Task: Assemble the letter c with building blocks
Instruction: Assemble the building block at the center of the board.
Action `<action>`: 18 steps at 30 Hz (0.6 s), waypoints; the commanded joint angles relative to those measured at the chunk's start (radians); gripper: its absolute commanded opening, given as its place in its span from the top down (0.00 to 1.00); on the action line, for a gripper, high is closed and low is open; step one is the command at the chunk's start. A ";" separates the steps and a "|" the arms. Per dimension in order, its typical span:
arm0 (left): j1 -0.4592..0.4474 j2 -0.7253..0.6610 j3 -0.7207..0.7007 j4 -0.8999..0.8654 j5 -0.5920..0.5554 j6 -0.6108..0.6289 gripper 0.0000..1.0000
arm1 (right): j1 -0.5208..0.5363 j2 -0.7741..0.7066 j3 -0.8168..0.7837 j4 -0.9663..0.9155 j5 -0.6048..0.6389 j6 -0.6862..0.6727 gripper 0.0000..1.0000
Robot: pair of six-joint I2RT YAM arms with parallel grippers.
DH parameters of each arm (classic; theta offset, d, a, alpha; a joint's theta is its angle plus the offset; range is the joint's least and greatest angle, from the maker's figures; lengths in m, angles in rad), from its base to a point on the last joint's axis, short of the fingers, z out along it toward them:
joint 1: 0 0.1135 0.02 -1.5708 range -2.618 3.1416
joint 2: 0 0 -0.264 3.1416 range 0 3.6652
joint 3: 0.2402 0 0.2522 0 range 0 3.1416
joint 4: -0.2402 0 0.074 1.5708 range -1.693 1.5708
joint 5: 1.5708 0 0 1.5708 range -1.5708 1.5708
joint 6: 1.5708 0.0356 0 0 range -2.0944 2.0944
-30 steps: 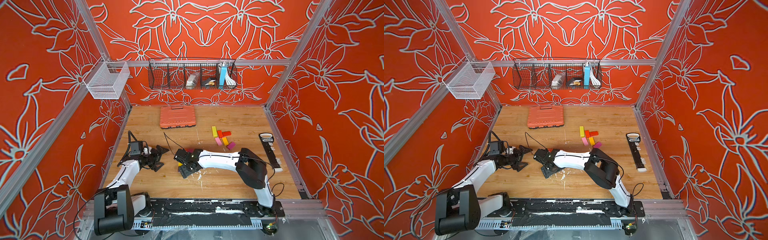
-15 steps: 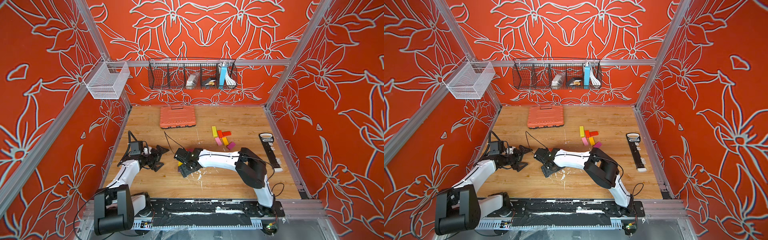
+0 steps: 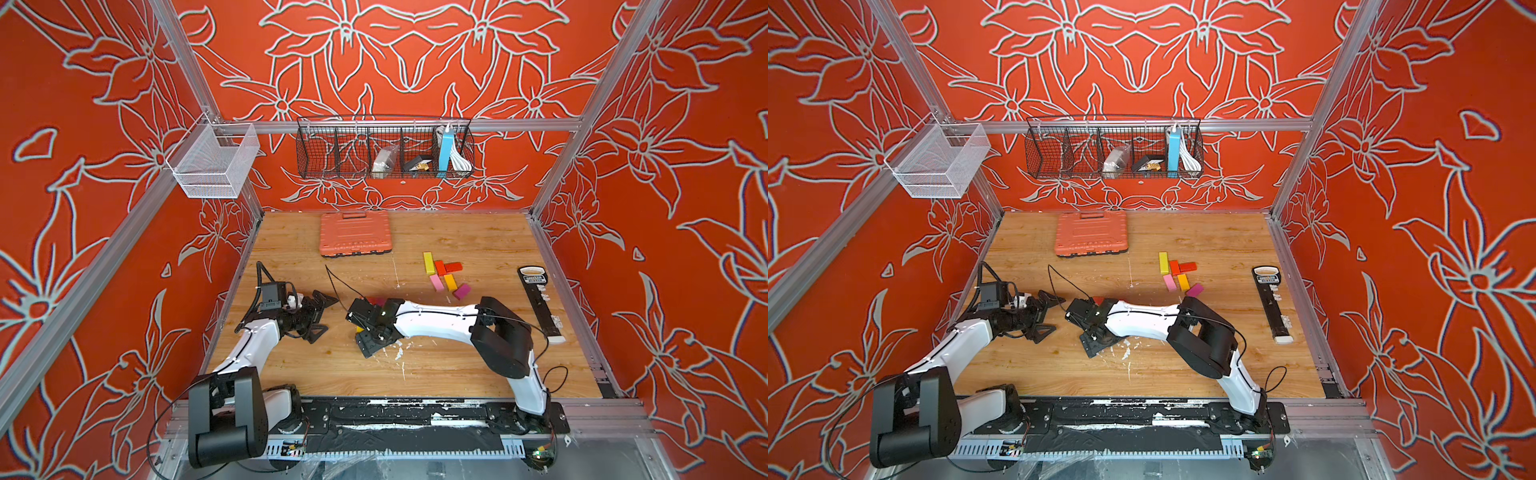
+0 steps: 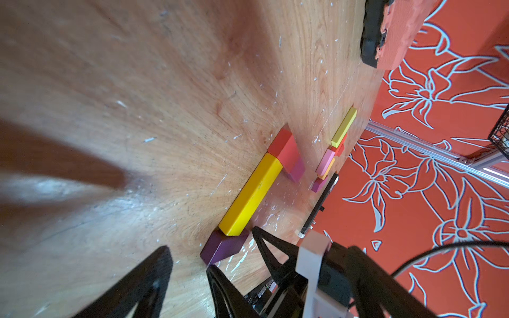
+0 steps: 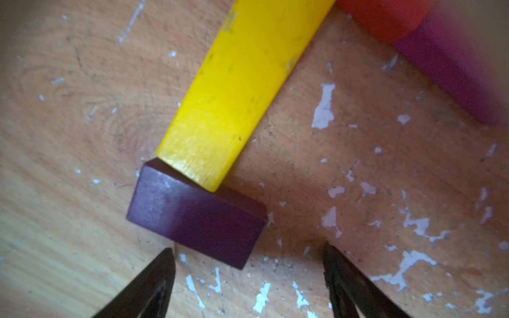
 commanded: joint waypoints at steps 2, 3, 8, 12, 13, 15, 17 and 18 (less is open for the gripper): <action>0.004 -0.002 -0.008 0.002 0.012 0.014 0.01 | 0.013 0.025 0.049 -0.023 0.024 0.001 0.14; 0.004 -0.002 -0.008 0.002 0.012 0.014 0.02 | 0.013 0.028 0.055 -0.024 0.026 0.000 0.14; 0.004 -0.002 -0.010 0.002 0.012 0.014 0.01 | 0.015 0.044 0.077 -0.036 0.041 -0.004 0.14; 0.004 -0.003 -0.008 0.002 0.012 0.014 0.01 | 0.014 0.058 0.091 -0.045 0.050 -0.007 0.14; 0.004 -0.003 -0.008 0.002 0.012 0.014 0.02 | 0.014 0.060 0.093 -0.046 0.051 -0.009 0.14; 0.005 -0.004 -0.010 0.002 0.012 0.014 0.02 | 0.015 0.065 0.101 -0.052 0.055 -0.010 0.14; 0.004 -0.005 -0.010 0.001 0.012 0.014 0.02 | 0.015 0.070 0.107 -0.053 0.056 -0.009 0.14; 0.004 -0.004 -0.010 0.000 0.012 0.014 0.02 | 0.015 0.071 0.110 -0.054 0.057 -0.011 0.14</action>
